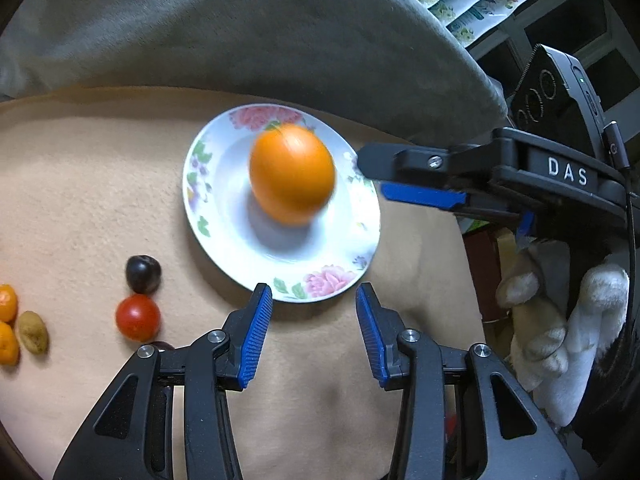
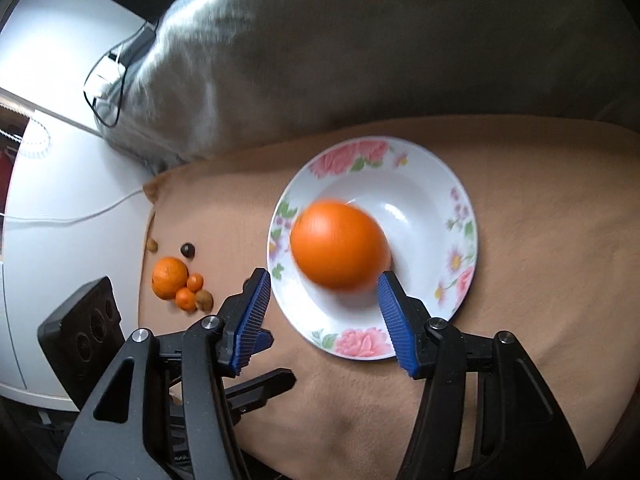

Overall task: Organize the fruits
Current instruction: 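Carry the large orange with the right gripper onto the white plate, then open the right gripper and move it back toward the tangerine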

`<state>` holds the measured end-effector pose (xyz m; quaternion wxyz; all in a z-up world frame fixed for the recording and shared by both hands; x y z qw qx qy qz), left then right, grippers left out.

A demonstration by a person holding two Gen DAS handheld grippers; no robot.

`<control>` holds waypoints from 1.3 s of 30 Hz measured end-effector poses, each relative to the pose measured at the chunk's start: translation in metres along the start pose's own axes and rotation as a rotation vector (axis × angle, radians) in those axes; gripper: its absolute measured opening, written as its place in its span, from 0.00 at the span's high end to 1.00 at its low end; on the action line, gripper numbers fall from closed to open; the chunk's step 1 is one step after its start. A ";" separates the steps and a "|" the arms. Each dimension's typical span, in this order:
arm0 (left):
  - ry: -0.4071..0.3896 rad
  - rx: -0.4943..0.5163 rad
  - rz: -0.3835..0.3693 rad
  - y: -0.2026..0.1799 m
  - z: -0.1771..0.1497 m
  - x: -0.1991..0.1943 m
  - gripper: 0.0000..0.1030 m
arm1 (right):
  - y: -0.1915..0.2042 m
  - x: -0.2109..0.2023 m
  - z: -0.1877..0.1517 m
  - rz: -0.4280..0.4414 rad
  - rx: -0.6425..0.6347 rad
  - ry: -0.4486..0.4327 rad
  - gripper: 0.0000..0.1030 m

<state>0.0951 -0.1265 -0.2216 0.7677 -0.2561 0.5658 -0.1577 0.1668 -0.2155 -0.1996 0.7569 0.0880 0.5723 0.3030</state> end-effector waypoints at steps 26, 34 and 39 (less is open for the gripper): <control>-0.134 -0.078 0.092 0.044 -0.002 -0.056 0.44 | 0.031 -0.012 0.006 -0.114 -0.109 -0.109 0.28; -0.180 -0.136 0.159 0.075 -0.007 -0.081 0.38 | 0.061 -0.001 0.009 -0.088 -0.171 -0.090 0.27; -0.230 -0.157 0.230 0.096 -0.007 -0.104 0.38 | 0.082 0.008 0.010 -0.110 -0.255 -0.055 0.27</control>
Point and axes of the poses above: each gripper's, at about its wrist camera, not at the fingertips, and x roughly the way its jaws point, y to its left, z to its top, the point moved 8 cm from there along x, roughly the way its jaws point, and after that the axes turned 11 degrees about -x, right-handed, at the moved point
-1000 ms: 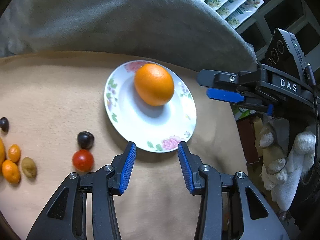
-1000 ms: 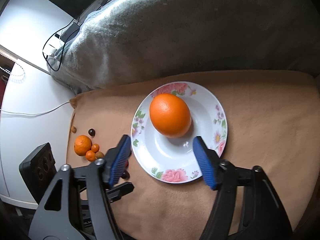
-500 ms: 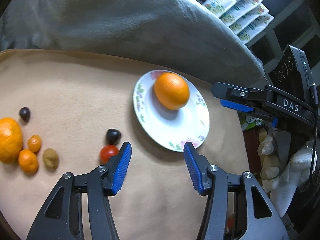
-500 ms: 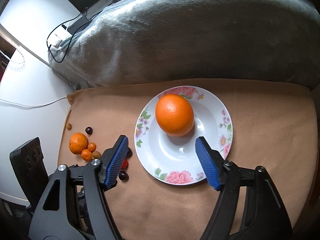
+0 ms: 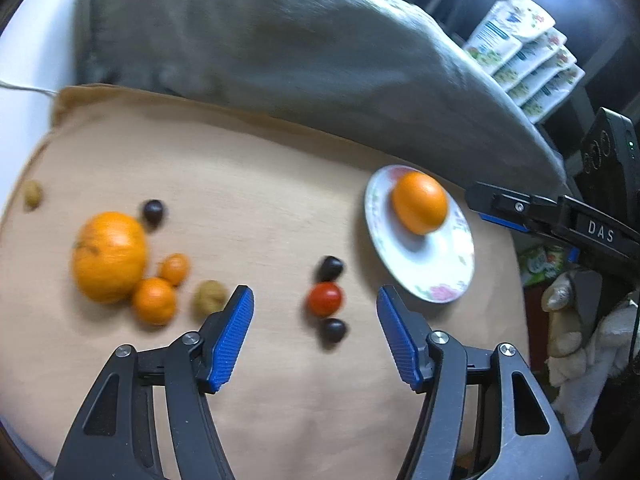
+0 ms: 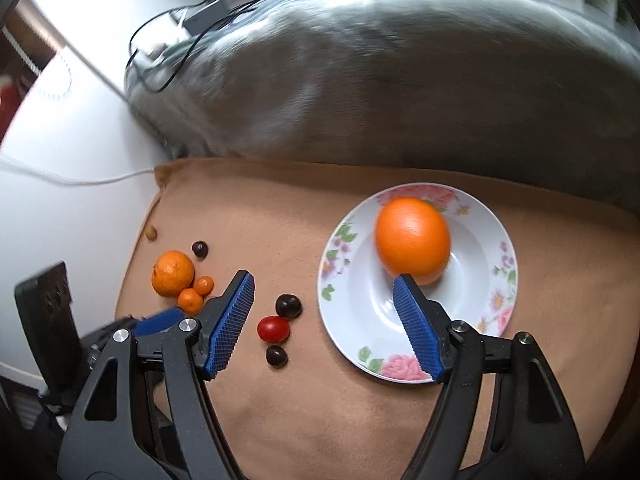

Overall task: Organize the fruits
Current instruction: 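Open the right gripper and move it back toward the tangerine, then close the right gripper around the large tangerine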

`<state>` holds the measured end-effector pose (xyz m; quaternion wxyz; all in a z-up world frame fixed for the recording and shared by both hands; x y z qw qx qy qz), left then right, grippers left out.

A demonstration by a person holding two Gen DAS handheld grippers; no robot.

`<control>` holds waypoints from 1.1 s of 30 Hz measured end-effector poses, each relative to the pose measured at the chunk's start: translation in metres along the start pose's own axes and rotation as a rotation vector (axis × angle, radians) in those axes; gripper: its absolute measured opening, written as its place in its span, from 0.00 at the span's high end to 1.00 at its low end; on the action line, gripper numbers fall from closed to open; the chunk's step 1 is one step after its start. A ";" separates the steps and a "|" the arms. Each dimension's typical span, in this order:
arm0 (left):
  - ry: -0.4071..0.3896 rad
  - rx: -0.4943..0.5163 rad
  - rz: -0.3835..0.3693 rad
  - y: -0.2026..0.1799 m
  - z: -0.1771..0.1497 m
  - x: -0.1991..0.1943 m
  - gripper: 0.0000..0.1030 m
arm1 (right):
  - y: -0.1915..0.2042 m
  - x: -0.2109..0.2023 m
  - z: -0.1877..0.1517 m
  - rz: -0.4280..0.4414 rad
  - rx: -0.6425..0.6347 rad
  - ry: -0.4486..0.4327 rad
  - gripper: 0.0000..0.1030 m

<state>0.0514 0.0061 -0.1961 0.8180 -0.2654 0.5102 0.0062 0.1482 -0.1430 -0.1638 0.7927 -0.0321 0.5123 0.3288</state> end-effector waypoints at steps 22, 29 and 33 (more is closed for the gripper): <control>-0.148 -0.121 0.176 0.112 0.018 -0.057 0.38 | 0.111 0.060 0.021 0.121 -0.149 0.086 0.27; -0.096 -0.200 0.069 0.141 0.014 -0.046 0.38 | 0.150 0.102 0.023 0.218 -0.160 0.163 0.27; -0.079 -0.219 0.047 0.155 0.013 -0.039 0.38 | 0.165 0.126 0.024 0.256 -0.160 0.196 0.27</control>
Point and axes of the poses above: each gripper's, at about its wrist camera, not at the fingertips, and x roughly the way its jaws point, y to its left, z to its top, the point moved 8 cm from there along x, roughly the way its jaws point, and after that the axes turned 11 degrees about -x, right-handed, at the moved point
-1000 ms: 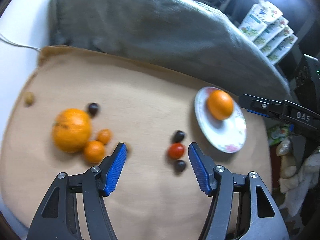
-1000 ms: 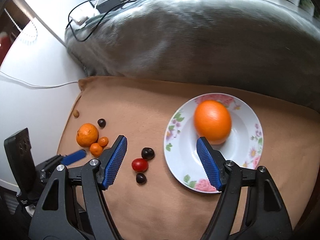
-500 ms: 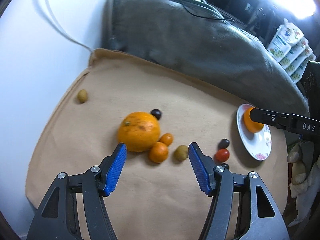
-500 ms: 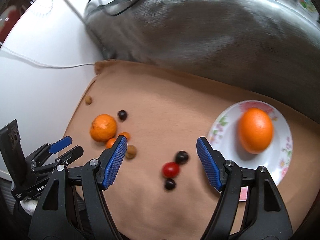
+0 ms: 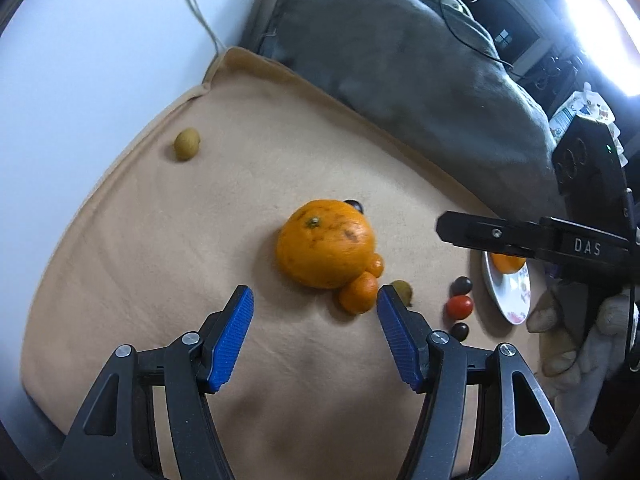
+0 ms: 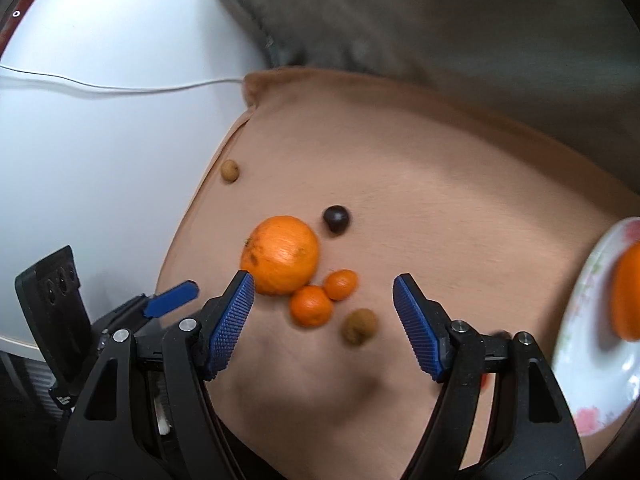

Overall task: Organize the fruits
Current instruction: 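Close the right gripper around the large tangerine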

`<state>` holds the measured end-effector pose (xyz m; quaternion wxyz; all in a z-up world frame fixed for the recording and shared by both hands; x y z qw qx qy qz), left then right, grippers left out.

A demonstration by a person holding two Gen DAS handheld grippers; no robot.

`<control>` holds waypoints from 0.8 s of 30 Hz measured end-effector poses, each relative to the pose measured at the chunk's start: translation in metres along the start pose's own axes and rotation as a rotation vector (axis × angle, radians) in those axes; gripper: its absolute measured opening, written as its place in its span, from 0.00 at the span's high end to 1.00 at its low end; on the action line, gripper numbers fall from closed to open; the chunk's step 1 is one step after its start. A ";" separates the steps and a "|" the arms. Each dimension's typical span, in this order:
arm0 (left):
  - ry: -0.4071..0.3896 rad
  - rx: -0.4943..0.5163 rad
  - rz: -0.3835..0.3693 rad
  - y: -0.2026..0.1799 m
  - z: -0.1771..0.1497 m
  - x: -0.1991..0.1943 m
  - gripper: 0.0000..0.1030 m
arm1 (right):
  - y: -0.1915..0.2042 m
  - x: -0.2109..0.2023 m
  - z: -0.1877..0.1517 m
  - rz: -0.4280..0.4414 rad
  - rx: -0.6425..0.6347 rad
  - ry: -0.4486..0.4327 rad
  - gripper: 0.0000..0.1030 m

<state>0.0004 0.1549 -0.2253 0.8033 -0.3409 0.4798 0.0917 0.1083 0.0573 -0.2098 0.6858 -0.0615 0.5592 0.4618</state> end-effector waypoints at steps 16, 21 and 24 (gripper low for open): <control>0.108 -0.056 -0.147 0.005 0.008 0.032 0.38 | 0.015 0.051 0.012 0.074 0.020 0.057 0.27; 0.122 -0.067 -0.166 0.007 0.010 0.036 0.38 | 0.021 0.060 0.019 0.101 0.031 0.056 0.27; 0.137 -0.078 -0.177 0.006 0.008 0.041 0.38 | 0.022 0.063 0.021 0.107 0.031 0.063 0.27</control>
Point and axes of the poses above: each gripper's, at about its wrist camera, not at the fingertips, and x roughly the way its jaws point, y to its left, z to its top, the point moved 8 cm from there along x, roughly the way its jaws point, and after that the axes turned 11 degrees about -x, right-handed, at the moved point
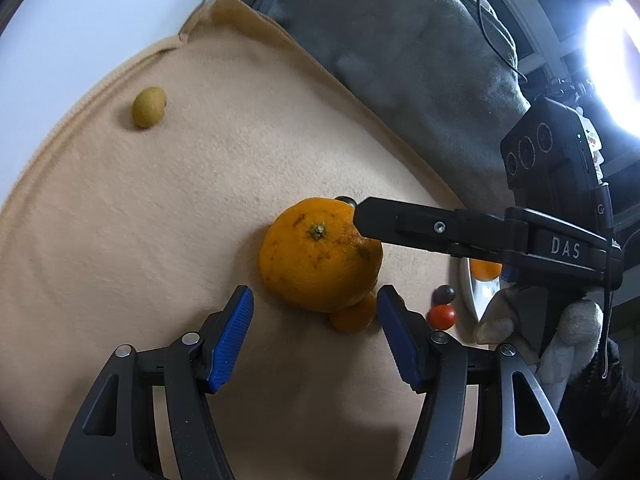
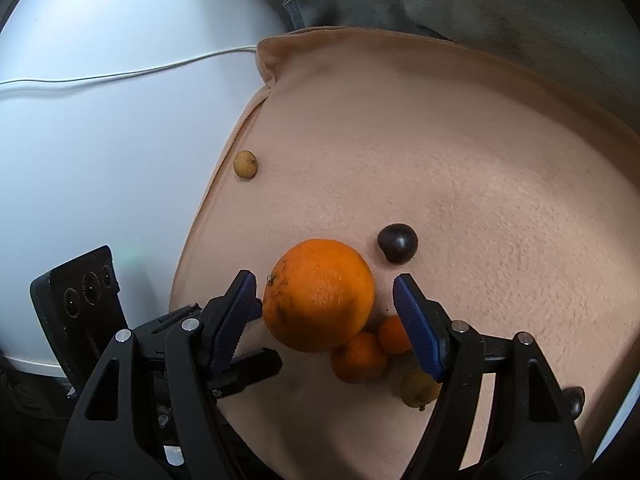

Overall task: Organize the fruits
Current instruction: 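Close the right gripper around the large tangerine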

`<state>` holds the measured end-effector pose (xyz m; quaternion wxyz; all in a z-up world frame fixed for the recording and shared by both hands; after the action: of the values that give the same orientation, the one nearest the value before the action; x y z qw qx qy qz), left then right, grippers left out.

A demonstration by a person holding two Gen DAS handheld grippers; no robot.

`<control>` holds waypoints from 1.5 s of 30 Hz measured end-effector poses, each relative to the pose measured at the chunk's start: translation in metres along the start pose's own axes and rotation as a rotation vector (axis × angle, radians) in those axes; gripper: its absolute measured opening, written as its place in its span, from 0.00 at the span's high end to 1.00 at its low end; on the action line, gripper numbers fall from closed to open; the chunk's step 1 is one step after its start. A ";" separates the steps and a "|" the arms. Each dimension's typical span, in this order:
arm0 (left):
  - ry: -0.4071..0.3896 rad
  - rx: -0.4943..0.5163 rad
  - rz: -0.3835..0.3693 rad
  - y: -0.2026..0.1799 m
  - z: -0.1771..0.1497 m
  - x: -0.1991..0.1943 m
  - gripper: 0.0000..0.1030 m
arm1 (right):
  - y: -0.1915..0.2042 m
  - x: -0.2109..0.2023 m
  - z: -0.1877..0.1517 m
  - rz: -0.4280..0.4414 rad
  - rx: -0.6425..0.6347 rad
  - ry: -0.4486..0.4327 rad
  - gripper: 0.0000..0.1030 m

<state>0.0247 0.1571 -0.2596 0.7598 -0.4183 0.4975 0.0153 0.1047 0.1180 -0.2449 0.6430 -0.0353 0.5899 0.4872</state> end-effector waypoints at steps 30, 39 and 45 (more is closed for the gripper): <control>0.058 -0.006 -0.069 -0.002 0.005 0.035 0.38 | -0.005 0.017 0.002 0.028 -0.015 0.063 0.38; 0.036 0.012 -0.049 -0.009 0.005 0.031 0.38 | 0.001 0.011 0.001 0.048 -0.031 0.061 0.38; 0.015 0.037 -0.035 -0.021 0.002 0.022 0.38 | 0.005 -0.005 0.002 0.051 -0.045 0.028 0.39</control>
<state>0.0464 0.1362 -0.2634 0.7637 -0.4128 0.4962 -0.0102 0.1033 0.1193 -0.2378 0.6210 -0.0417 0.5884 0.5161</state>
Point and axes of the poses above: each gripper's, at about its wrist camera, not at the fingertips, and x roughly the way its jaws point, y to its left, z to its top, the point moved 8 cm from there along x, roughly the way its jaws point, and after that the axes turned 11 degrees about -x, right-handed, at the moved point
